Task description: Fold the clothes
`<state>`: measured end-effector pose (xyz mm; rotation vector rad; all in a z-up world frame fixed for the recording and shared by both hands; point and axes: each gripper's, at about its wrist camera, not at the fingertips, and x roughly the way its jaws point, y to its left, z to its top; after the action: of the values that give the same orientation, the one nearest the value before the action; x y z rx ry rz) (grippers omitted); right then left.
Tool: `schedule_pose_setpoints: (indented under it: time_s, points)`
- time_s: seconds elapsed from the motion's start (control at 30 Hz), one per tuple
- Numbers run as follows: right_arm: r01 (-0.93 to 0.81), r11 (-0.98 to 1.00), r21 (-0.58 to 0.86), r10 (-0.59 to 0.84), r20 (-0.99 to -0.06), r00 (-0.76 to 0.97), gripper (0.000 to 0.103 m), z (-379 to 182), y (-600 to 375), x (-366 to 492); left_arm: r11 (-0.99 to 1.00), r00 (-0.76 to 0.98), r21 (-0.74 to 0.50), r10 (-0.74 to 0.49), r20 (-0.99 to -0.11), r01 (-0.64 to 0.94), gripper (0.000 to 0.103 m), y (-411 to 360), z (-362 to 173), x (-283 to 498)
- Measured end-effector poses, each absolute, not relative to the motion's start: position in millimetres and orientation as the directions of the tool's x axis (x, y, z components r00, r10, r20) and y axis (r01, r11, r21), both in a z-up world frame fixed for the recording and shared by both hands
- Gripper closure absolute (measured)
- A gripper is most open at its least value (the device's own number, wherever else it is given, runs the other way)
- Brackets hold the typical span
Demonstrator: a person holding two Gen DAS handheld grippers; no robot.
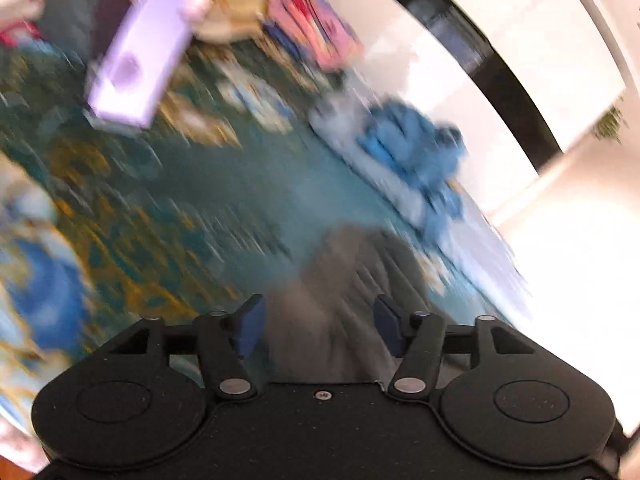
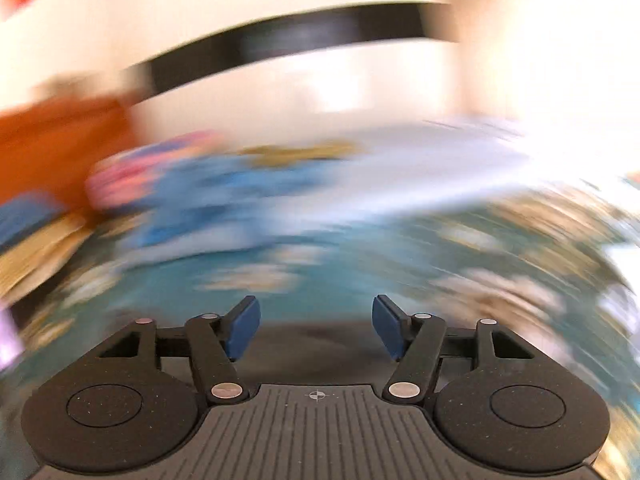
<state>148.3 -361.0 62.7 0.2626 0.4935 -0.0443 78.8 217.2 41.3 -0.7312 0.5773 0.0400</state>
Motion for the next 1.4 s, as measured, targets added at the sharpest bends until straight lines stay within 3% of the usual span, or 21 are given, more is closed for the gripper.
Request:
schedule_pose_setpoints:
  time_s: [0.1, 0.23, 0.3, 0.43, 0.5, 0.57, 0.77, 0.83, 0.97, 1.17, 1.27, 1.4]
  points:
    - [0.297, 0.916, 0.268, -0.117, -0.532, 0.839, 0.056, 40, -413, 126, 0.741, 0.857, -0.629, -0.147, -0.493, -0.235, 0.044, 216, 53, 88]
    - [0.337, 0.865, 0.371, -0.071, -0.575, 0.815, 0.056, 13, -430, 131, 0.739, 0.865, -0.657, -0.222, -0.45, -0.152, 0.041, 188, 65, 104]
    - [0.368, 0.849, 0.38, -0.071, -0.607, 0.792, 0.046, -1, -429, 141, 0.751, 0.856, -0.652, -0.266, -0.443, -0.105, 0.033, 170, 68, 109]
    - [0.373, 0.826, 0.422, -0.031, -0.627, 0.778, 0.05, -24, -428, 154, 0.768, 0.834, -0.637, -0.307, -0.458, -0.067, 0.031, 151, 63, 118]
    - [0.37, 0.809, 0.456, -0.006, -0.623, 0.782, 0.076, -29, -431, 157, 0.778, 0.826, -0.625, -0.305, -0.474, -0.071, 0.03, 149, 58, 126]
    - [0.361, 0.788, 0.499, 0.032, -0.618, 0.786, 0.085, -31, -436, 159, 0.783, 0.821, -0.616, -0.292, -0.49, -0.089, 0.025, 150, 52, 134]
    - [0.329, 0.68, 0.656, 0.151, -0.564, 0.812, 0.092, -18, -463, 184, 0.752, 0.786, -0.628, -0.258, -0.562, -0.202, 0.019, 158, 22, 165]
    - [0.313, 0.718, 0.622, 0.148, -0.575, 0.804, 0.096, -4, -467, 206, 0.757, 0.774, -0.618, -0.257, -0.578, -0.21, 0.019, 159, 16, 178]
    - [0.247, 0.886, 0.393, 0.059, -0.623, 0.78, 0.098, 39, -453, 258, 0.8, 0.762, -0.565, -0.234, -0.604, -0.202, 0.014, 158, 13, 213]
    - [0.172, 0.978, 0.12, -0.09, -0.501, 0.861, 0.099, 104, -441, 316, 0.838, 0.753, -0.509, -0.204, -0.625, -0.196, 0.012, 147, 5, 261]
    - [0.154, 0.988, -0.033, -0.148, -0.53, 0.835, 0.099, 90, -434, 344, 0.863, 0.72, -0.469, -0.205, -0.663, -0.186, 0.012, 135, -6, 281]
    - [0.168, 0.985, -0.046, -0.158, -0.636, 0.755, 0.097, 37, -437, 361, 0.876, 0.692, -0.435, -0.182, -0.699, -0.209, 0.009, 123, -20, 296]
